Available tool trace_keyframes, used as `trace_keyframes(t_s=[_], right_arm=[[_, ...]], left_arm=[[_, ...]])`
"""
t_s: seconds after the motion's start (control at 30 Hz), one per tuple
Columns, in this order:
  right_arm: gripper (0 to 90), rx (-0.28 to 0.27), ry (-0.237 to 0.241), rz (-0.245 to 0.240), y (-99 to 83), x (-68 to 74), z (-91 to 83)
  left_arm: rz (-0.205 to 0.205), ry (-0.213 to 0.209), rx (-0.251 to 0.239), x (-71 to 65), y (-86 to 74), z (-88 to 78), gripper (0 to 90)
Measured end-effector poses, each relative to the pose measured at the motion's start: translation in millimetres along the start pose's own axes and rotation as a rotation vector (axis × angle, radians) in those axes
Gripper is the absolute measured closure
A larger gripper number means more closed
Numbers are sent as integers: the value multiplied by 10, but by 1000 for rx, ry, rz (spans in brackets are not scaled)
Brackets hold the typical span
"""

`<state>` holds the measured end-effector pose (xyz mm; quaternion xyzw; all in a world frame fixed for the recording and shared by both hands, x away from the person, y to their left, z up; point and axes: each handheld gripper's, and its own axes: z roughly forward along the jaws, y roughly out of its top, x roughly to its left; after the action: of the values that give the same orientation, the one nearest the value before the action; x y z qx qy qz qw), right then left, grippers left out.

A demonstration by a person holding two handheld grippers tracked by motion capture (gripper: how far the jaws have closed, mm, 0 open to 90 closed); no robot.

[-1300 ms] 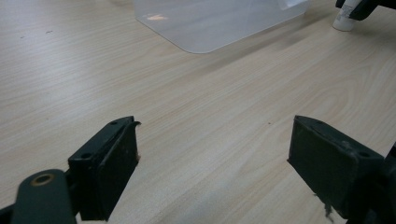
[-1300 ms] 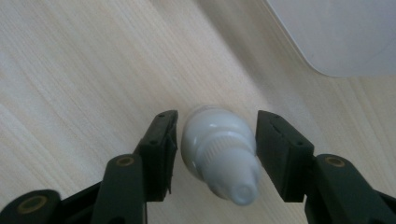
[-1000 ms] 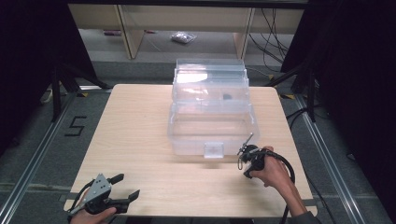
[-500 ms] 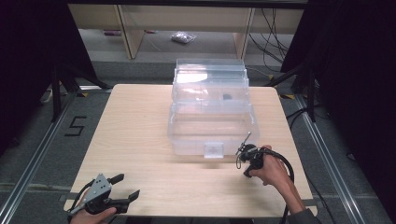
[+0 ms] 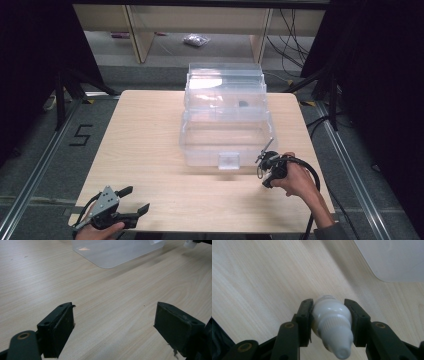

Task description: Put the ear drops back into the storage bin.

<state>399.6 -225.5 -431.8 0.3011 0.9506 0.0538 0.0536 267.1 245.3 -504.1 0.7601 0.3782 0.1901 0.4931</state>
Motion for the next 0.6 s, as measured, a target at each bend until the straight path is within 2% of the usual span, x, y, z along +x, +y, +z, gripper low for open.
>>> trace_keyframes(t_s=[0.03,0.07,0.23,0.27,0.33,0.37,0.4,0.43,0.53,0.57,0.6], right_arm=[[601,0,1,14,3,13,-13],[601,2,-9,-6,9,-1,-38],[601,-12,-3,-9,40,-29,-155],[601,-2,2,16,49,-11,-180],[601,6,-6,-15,65,-37,-224],[601,-3,3,-17,75,-42,-241],[601,1,-2,4,80,-33,-268],[601,-16,3,-3,83,-54,-277],[601,-7,9,18,102,-51,-330],[601,-19,8,20,107,-53,-345],[601,-12,25,2,119,-63,-369]], left_arm=[[-1,-1,0,0,0,0,154],[-1,0,-1,1,1,0,154],[-5,8,-2,-2,2,-3,154],[-6,8,-2,-2,1,-3,154],[-2,-1,-6,3,-3,3,154],[-3,0,-7,2,-3,3,153],[-3,-1,-6,2,-3,4,154],[-3,0,-6,0,-3,3,154],[-2,0,-7,1,-2,3,154],[-3,-1,-6,3,-2,3,154],[-4,-1,-6,2,-3,4,154]])
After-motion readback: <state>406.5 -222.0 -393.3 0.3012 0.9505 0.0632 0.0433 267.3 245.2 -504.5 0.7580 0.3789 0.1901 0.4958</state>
